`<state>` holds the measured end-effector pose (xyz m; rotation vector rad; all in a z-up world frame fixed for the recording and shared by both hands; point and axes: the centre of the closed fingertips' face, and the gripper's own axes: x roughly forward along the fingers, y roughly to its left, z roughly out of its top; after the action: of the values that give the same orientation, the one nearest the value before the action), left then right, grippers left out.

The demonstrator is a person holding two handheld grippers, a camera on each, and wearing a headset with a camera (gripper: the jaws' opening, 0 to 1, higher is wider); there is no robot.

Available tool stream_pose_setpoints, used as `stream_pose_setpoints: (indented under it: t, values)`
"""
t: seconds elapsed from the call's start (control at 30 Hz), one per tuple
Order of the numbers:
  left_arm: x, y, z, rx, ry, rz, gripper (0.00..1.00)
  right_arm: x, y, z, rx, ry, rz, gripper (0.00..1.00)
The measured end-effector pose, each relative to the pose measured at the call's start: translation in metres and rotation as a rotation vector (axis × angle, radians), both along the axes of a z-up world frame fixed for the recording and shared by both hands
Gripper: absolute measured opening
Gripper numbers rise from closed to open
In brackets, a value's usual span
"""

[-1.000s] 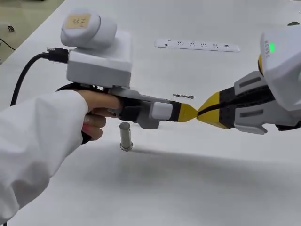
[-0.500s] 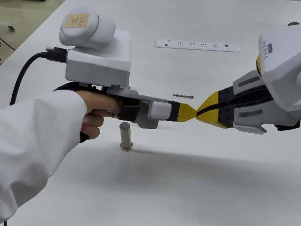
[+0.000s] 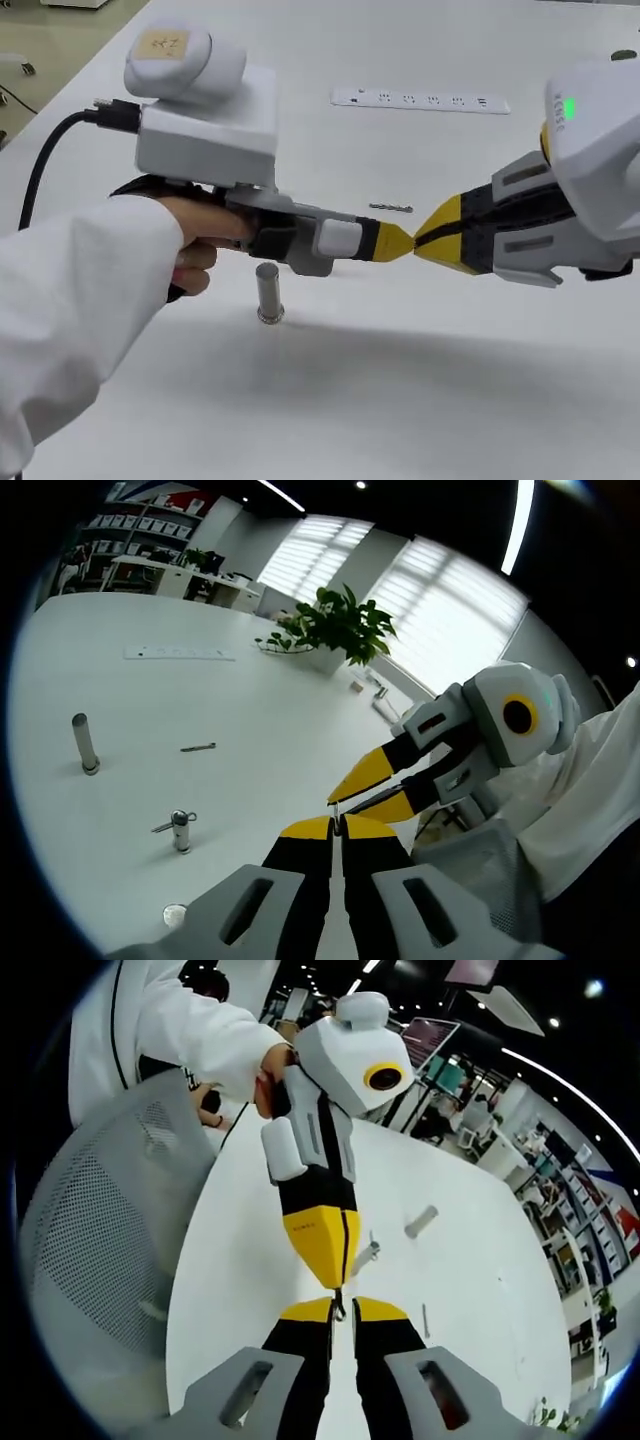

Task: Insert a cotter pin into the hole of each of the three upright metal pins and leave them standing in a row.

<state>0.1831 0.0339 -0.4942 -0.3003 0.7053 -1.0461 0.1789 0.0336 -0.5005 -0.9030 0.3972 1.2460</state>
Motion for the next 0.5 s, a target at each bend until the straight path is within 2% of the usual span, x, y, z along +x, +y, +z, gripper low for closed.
stream_pose_setpoints:
  t: [0.1, 0.17, 0.2, 0.3, 0.43, 0.47, 0.5]
  values:
    - [-0.002, 0.000, -0.001, 0.007, -0.005, -0.007, 0.00, 0.001, -0.001, -0.001, 0.000, 0.001, -0.008, 0.08]
    - [-0.004, -0.001, 0.000, 0.011, -0.013, -0.013, 0.00, 0.000, -0.003, -0.002, 0.005, 0.028, -0.020, 0.11]
    - [-0.004, 0.000, 0.000, 0.021, -0.029, -0.016, 0.00, 0.000, -0.004, -0.003, 0.012, 0.050, -0.023, 0.12]
    - [-0.007, 0.000, 0.000, 0.028, -0.043, -0.031, 0.00, -0.002, -0.007, -0.005, 0.040, 0.115, -0.043, 0.14]
    - [-0.011, 0.000, 0.002, 0.044, -0.112, -0.067, 0.00, -0.005, -0.010, -0.006, 0.072, 0.183, -0.057, 0.13]
    - [-0.012, 0.000, 0.003, 0.048, -0.126, -0.074, 0.00, -0.009, -0.009, -0.006, 0.102, 0.242, -0.067, 0.14]
    - [-0.013, -0.001, 0.004, 0.050, -0.143, -0.083, 0.00, -0.011, -0.009, -0.007, 0.110, 0.273, -0.072, 0.15]
